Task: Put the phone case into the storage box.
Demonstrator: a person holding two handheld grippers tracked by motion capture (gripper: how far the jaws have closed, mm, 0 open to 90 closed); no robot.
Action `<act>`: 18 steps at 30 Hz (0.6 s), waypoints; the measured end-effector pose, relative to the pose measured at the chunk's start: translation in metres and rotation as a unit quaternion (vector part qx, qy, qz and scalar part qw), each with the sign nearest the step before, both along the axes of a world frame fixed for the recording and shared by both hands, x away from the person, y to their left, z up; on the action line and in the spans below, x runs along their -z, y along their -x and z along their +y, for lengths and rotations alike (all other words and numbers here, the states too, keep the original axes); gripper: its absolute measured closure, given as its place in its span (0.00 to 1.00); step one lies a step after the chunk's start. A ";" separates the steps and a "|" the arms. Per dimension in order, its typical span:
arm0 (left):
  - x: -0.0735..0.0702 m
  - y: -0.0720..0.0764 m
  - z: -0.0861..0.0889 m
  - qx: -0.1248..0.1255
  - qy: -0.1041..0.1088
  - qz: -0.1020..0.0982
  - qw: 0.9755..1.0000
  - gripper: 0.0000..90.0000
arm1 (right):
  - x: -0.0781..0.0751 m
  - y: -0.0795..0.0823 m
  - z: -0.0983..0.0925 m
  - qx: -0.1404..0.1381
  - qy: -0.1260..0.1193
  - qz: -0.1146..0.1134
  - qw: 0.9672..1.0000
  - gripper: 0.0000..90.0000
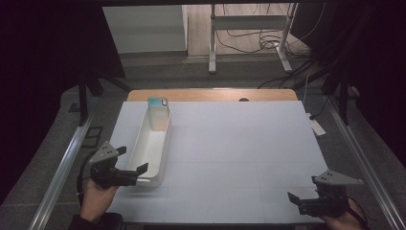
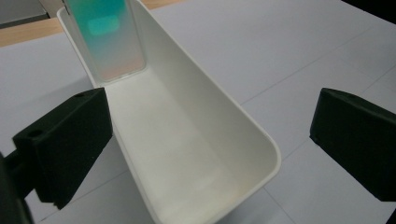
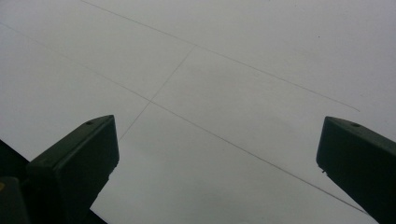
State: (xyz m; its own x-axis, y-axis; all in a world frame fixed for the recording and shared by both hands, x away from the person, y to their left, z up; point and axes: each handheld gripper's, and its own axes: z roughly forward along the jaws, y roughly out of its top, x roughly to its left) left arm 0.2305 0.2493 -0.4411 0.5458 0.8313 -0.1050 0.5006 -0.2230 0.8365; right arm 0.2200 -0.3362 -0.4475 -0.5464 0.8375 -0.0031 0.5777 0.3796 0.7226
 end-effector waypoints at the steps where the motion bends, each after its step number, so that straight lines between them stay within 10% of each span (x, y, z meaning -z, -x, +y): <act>1: 0.000 0.002 0.001 -0.001 0.001 0.001 1.000 0.00 | 0.000 0.000 0.000 0.000 0.000 0.000 1.000 0.00; 18: 0.005 0.022 0.008 -0.019 -0.005 0.010 1.000 0.00 | 0.000 0.000 0.000 -0.002 0.001 0.000 1.000 0.00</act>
State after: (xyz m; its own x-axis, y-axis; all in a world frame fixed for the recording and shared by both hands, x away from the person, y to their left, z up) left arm 0.2082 0.2574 -0.4462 0.5113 0.8527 -0.1073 0.5257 -0.2115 0.8239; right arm 0.2199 -0.3360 -0.4476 -0.5491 0.8358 -0.0057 0.5760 0.3834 0.7219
